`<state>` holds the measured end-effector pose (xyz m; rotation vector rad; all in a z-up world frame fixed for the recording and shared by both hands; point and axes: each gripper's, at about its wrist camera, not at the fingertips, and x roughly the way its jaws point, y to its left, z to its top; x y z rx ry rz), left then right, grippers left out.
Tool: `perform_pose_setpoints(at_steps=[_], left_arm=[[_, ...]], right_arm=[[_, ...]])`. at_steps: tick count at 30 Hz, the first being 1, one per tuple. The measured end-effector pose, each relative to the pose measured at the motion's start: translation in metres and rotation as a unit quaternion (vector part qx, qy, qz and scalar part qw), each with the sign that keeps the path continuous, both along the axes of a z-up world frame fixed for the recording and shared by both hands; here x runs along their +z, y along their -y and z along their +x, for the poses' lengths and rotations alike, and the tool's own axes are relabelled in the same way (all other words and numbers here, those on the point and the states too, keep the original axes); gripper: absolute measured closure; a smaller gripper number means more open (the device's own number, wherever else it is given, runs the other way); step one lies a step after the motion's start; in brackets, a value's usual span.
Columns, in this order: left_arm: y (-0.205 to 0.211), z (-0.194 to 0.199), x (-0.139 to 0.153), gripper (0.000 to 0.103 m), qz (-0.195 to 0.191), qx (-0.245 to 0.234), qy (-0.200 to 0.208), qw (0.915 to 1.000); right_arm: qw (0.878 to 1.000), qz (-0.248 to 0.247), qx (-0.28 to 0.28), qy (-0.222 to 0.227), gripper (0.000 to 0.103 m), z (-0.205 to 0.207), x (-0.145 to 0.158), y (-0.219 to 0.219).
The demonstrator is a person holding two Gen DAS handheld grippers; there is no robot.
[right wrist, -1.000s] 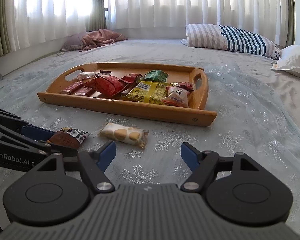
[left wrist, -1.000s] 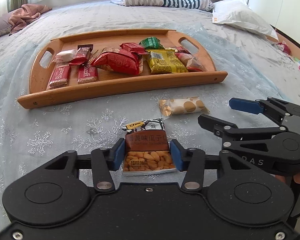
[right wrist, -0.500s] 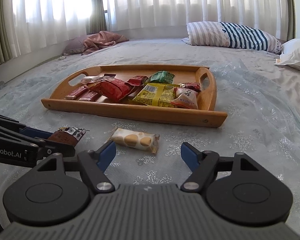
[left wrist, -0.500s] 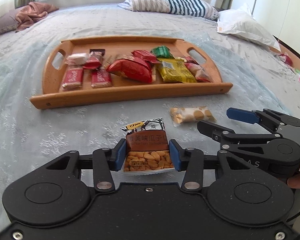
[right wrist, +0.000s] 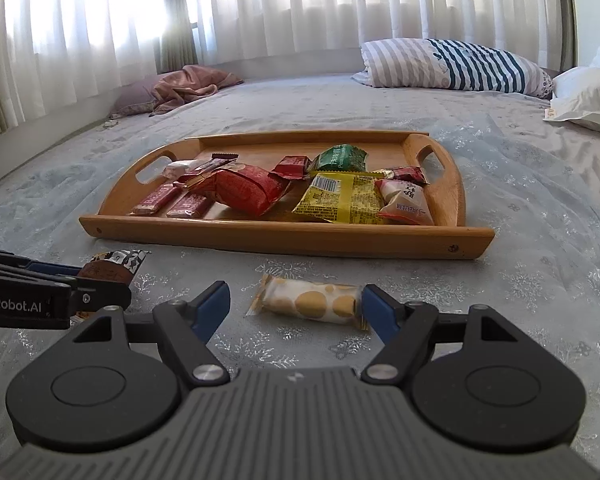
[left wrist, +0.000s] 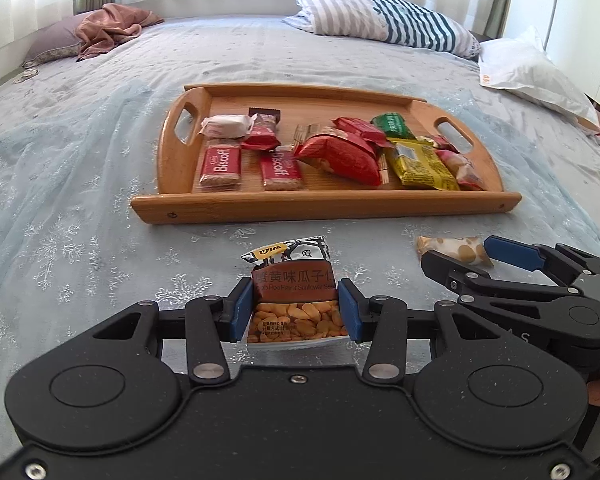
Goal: Organize snacks
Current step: 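Grasp the nut snack packet with the left tool while the right tool grasps the cookie packet, then carry the nut packet with the left tool while the right tool carries the cookie packet onto the tray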
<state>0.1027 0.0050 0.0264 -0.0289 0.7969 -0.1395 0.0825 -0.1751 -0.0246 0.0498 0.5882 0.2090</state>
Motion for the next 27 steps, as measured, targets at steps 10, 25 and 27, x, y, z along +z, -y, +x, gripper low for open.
perform_pose_setpoints(at_steps=[10,25,27], left_arm=[[-0.001,0.001,-0.004,0.060,0.003,0.004,-0.002,1.0000],[-0.009,0.006,0.009,0.060,0.005,0.009,0.022,0.9997],[-0.009,0.009,0.013,0.060,0.007,0.009,0.027,0.9996]], right_arm=[[0.998,-0.036,-0.043,-0.008,0.041,0.002,-0.003,-0.011],[0.998,-0.043,-0.038,0.018,0.048,-0.006,0.010,-0.013],[0.998,-0.044,-0.039,0.022,0.048,-0.006,0.013,-0.013]])
